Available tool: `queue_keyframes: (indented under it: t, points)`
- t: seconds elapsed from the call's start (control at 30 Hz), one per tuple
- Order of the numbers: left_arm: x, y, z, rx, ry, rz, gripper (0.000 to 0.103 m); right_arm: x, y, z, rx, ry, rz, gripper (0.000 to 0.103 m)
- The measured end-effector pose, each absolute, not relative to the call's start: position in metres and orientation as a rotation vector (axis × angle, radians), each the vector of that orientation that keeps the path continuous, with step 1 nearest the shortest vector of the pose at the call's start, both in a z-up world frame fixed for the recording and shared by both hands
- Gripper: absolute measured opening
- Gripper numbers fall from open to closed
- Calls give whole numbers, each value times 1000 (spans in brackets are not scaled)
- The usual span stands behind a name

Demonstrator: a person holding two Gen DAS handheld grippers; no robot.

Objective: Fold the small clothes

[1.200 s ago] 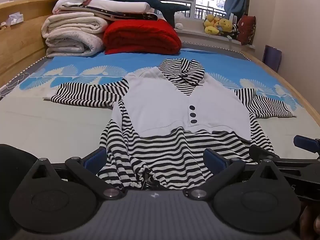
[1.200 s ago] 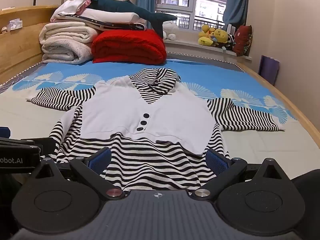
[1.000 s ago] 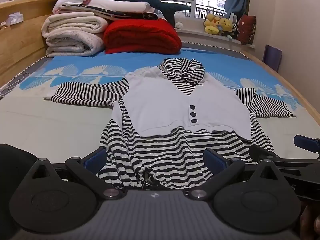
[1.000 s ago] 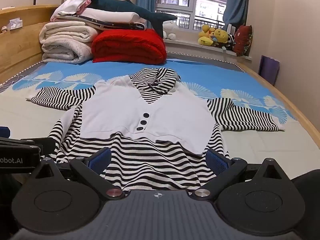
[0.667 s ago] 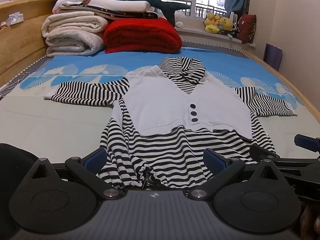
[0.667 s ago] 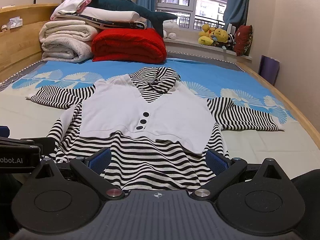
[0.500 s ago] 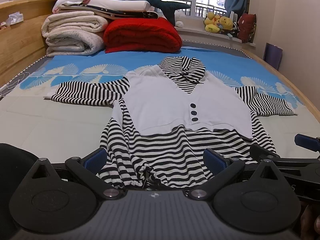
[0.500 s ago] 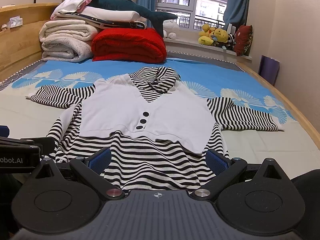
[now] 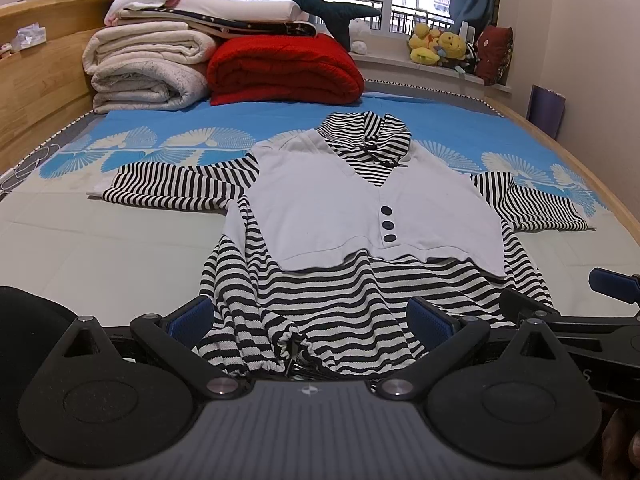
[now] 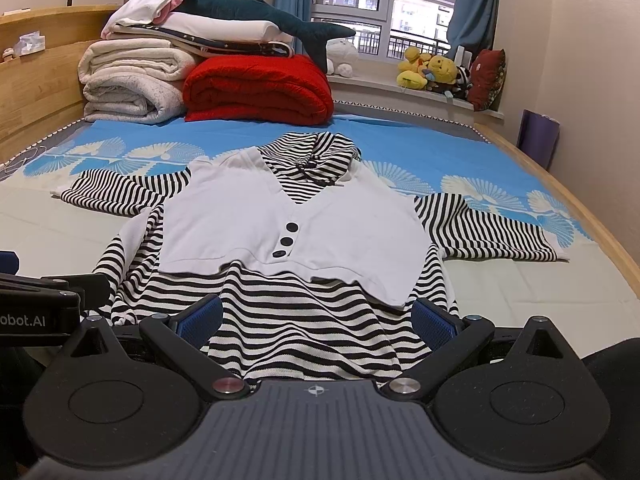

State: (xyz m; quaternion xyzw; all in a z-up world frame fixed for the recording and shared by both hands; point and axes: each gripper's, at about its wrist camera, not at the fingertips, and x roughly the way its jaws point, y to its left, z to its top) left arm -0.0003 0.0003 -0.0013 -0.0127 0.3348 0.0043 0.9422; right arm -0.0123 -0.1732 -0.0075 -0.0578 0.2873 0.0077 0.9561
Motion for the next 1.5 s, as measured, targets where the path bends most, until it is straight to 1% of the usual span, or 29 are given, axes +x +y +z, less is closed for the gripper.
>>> queue_keyframes:
  t: [0.77,0.9,0.97,1.0,1.07,1.13,1.17,1.2,1.23,1.27,1.3,1.33,1.4,1.47,1.5]
  points:
    - [1,-1,-6,-17,678,8,102,-13,-173,-5,-112,581,9,99]
    - [3,-1,-4,-12,667,12,102,-11,-174,2,-115,565,5,94]
    - [10,9,5,10,636,13,100,-6,-185,10,-80,548,3,88]
    - [16,15,9,11,628,8,96,-2,-190,15,-66,540,-3,85]
    - [33,29,20,47,596,3,91,11,-208,27,-37,516,-18,85]
    - [56,43,25,72,603,-24,76,28,-230,38,-21,489,-34,85]
    - [72,51,25,82,622,-46,73,35,-239,41,-18,480,-44,85]
    - [88,59,20,75,661,-71,67,44,-251,43,-14,477,-54,85]
    - [104,67,11,64,724,-94,63,52,-260,42,-9,481,-56,82]
    - [120,76,2,54,772,-112,63,61,-270,40,-3,487,-58,78]
    - [131,84,-5,40,799,-119,63,70,-279,35,-3,499,-71,67]
    - [143,94,-20,19,858,-116,63,77,-287,28,-7,522,-96,59]
    - [162,116,-53,-78,1000,-58,63,91,-300,9,10,600,-126,58]
    - [173,136,-73,-200,1122,-20,63,104,-316,-17,74,728,-150,57]
    - [177,142,-79,-209,1177,5,64,109,-322,-29,107,789,-170,57]
